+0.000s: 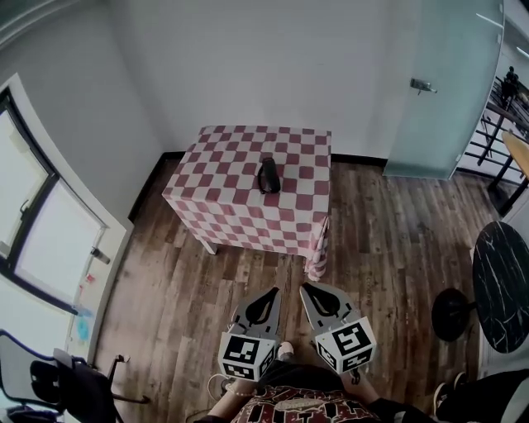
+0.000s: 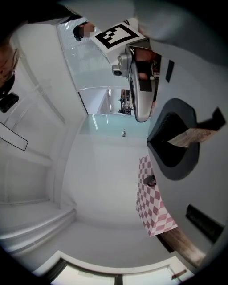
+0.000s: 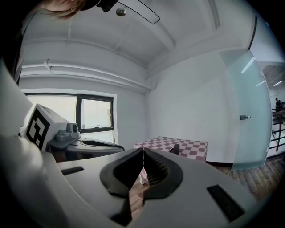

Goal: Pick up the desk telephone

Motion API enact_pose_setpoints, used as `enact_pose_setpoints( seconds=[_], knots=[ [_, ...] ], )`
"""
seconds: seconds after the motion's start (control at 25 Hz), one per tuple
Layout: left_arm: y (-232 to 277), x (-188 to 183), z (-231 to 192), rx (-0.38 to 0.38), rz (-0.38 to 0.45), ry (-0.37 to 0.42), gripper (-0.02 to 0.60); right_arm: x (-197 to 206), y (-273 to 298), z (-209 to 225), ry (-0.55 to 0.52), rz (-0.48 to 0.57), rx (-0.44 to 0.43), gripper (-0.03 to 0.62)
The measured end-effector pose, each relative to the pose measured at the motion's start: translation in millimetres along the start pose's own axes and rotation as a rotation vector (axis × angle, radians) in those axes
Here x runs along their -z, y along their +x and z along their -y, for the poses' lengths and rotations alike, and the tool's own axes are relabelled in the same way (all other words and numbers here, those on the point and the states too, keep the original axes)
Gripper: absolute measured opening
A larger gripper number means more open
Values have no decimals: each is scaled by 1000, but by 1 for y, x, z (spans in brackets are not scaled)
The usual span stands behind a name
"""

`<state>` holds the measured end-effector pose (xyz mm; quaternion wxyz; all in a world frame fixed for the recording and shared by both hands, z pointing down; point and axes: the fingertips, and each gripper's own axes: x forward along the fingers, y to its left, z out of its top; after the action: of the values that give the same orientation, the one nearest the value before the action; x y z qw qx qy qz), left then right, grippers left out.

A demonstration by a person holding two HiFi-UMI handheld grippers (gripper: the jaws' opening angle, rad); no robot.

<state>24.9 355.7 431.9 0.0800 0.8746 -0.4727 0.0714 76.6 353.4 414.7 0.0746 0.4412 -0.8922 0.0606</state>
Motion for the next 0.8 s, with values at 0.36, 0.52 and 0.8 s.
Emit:
enact_pose_setpoints(
  seconds=[0.36,0.52,0.8],
  knots=[
    [26,1,-34,35,-33,4,6,-3,41,14,18,1,30,18],
    [31,-5,-42,28,-25,-2,6,-6,49,19,14,-3,34,18],
    [47,-6,-52,29,-38,-31,6,-4,69,32,24,-26,5,18]
  ],
)
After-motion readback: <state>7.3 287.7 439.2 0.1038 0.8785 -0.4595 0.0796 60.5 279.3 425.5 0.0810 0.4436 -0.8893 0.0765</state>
